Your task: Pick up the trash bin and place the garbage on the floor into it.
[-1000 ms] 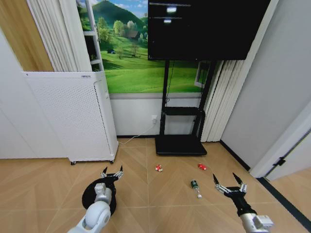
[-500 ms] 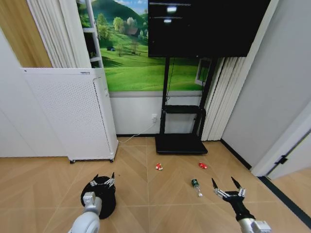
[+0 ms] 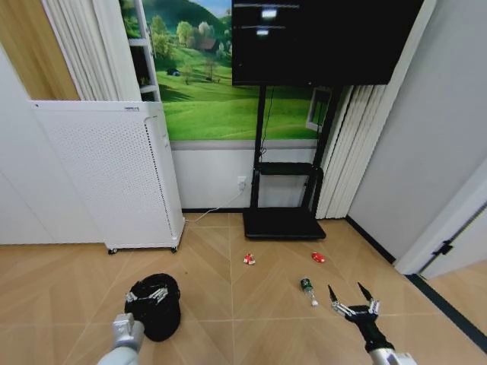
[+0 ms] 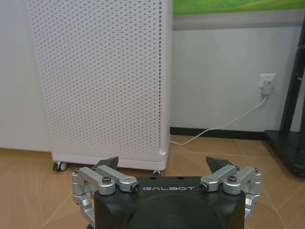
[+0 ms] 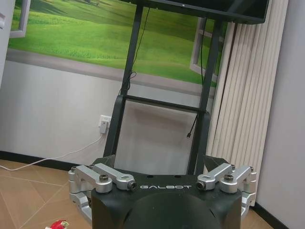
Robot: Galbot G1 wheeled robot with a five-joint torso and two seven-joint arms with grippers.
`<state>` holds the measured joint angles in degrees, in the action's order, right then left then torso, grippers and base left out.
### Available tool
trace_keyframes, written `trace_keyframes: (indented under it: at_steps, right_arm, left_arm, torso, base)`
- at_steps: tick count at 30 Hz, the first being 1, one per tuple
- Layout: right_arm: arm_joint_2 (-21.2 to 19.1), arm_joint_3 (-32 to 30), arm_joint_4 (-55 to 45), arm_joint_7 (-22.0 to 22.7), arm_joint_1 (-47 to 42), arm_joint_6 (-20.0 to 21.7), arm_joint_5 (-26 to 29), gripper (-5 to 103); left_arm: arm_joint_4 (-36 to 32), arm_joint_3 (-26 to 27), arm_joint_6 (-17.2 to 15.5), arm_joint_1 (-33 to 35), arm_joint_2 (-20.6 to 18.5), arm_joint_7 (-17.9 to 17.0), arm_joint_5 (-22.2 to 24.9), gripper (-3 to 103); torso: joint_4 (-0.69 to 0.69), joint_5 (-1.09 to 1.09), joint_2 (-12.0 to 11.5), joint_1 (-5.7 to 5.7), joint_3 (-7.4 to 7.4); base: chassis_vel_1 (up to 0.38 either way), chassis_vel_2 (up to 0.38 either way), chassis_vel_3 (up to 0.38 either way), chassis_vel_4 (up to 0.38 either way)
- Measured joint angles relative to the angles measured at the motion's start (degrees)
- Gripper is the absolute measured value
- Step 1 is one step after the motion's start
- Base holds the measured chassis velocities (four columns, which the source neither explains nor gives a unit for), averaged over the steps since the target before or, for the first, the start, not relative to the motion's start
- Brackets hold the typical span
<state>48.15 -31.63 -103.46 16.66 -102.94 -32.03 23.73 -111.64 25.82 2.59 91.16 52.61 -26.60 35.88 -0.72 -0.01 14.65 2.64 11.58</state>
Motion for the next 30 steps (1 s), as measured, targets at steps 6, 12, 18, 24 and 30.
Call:
trace_keyframes:
  at_steps: [6, 12, 18, 24, 30]
  right_arm:
    - [-0.28, 0.12, 1.99, -0.60, 0.27, -1.60, 0.29, 100]
    - [0.32, 0.65, 3.42, -1.24, 0.25, -2.71, 0.16, 100]
    - [0.60, 0.78, 4.53, -1.54, -0.10, -3.47, 0.12, 100]
    - [0.23, 0.72, 5.60, -1.66, -0.21, -4.27, 0.63, 100]
    - [0.25, 0.86, 6.77, -1.66, 0.19, -4.37, 1.44, 100]
  left_arm:
    - [2.38, 4.58, -0.46, 2.92, -2.07, 0.43, 3.36, 100]
    - [7.31, 4.92, -0.22, 1.76, -2.81, 1.63, 5.87, 100]
    - [11.79, 3.28, -0.24, -1.53, -4.01, 2.33, 6.93, 100]
    - [17.04, 1.78, -0.29, -3.66, -6.14, 3.52, 7.65, 100]
    - [20.49, 0.11, -2.13, -5.33, -6.58, 3.97, 9.12, 100]
  torso:
    - [0.00, 0.00, 0.12, 0.02, 0.10]
    - [0.01, 0.00, 0.26, 0.07, 0.19]
    - [-0.01, 0.00, 0.36, 0.11, 0.25]
    - [0.00, 0.00, 0.43, 0.14, 0.30]
    - [0.01, 0.00, 0.52, 0.17, 0.35]
  base:
    - [0.000, 0.000, 0.000, 0.000]
    - [0.000, 0.000, 0.000, 0.000]
    - [0.000, 0.000, 0.000, 0.000]
    - [0.000, 0.000, 0.000, 0.000]
    - [0.000, 0.000, 0.000, 0.000]
